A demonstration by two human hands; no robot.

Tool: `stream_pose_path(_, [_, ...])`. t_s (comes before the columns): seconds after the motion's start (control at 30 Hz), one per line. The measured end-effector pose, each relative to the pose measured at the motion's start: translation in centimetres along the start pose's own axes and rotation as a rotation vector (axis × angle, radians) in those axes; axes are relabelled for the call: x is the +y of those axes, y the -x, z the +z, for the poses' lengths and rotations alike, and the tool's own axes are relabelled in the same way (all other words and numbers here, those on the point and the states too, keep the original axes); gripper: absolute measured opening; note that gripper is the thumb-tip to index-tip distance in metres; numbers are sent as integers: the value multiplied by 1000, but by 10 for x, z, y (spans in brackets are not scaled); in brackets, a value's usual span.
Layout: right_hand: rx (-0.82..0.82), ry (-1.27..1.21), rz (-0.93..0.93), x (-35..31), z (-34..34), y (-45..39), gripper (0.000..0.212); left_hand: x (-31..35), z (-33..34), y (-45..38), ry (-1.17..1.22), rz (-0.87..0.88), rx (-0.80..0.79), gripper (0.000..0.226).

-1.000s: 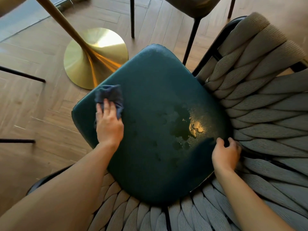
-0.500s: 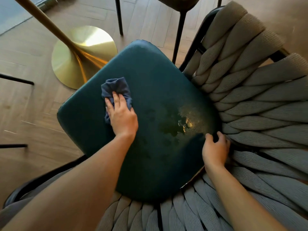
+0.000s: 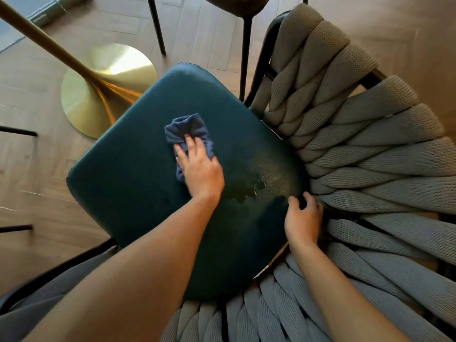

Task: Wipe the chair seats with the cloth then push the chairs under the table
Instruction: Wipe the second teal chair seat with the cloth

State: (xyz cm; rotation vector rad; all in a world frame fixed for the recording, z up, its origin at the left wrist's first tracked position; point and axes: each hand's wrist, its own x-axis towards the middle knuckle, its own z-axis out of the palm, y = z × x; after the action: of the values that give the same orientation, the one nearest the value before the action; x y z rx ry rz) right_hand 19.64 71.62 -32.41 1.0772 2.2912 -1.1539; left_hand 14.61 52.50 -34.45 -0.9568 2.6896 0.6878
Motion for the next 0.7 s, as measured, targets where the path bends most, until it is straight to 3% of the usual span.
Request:
stream_pose_path(0.07, [-18,5,-9,2,-2,-1,52,28,12,-3,-33,102,-52,58])
stream_pose_path(0.23, [8,27,-67,9,1,3,53,17,22,13,-205,781,-271,53])
stream_pose_path(0.37, [52,17,-42,16,9,9,55,-28,2,0,-294,996,-306,50])
stream_pose_path(0.57, [97,21,35,23,18,19,56,-83,-39,-27,-285,875,-213,51])
stream_pose_path(0.7, [120,47,61,22,22,22,57,-141,-71,-41,-191,559,-83,48])
